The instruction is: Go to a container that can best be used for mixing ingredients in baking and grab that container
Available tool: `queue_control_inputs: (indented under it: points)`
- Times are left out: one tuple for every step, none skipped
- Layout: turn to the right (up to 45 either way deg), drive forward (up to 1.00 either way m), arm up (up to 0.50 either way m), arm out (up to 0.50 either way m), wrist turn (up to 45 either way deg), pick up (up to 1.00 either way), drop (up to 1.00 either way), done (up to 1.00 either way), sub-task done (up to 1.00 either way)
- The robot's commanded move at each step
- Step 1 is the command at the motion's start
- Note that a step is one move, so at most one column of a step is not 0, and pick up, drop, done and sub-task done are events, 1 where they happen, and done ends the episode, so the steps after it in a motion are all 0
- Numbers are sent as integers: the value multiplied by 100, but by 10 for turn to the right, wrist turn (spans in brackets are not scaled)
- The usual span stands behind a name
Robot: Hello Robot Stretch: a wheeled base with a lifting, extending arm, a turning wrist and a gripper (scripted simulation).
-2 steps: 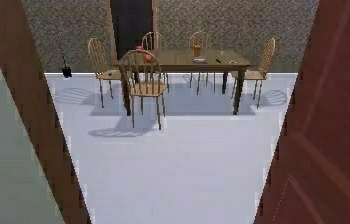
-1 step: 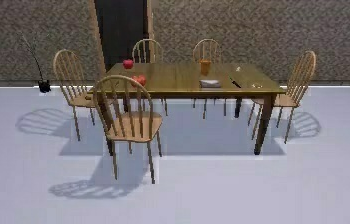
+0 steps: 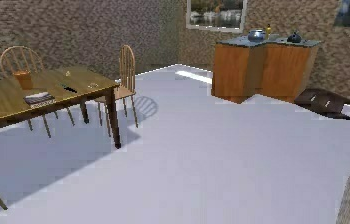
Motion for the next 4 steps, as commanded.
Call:
queue_control_inputs:
  points:
    - [60, 0, 0, 0, 0, 0, 0, 0, 0]
    - [0, 35, 0, 0, 0, 0, 0, 0, 0]
    - [240, 0, 0, 0, 0, 0, 0, 0, 0]
    - [0, 100, 0, 0, 0, 0, 0, 0, 0]
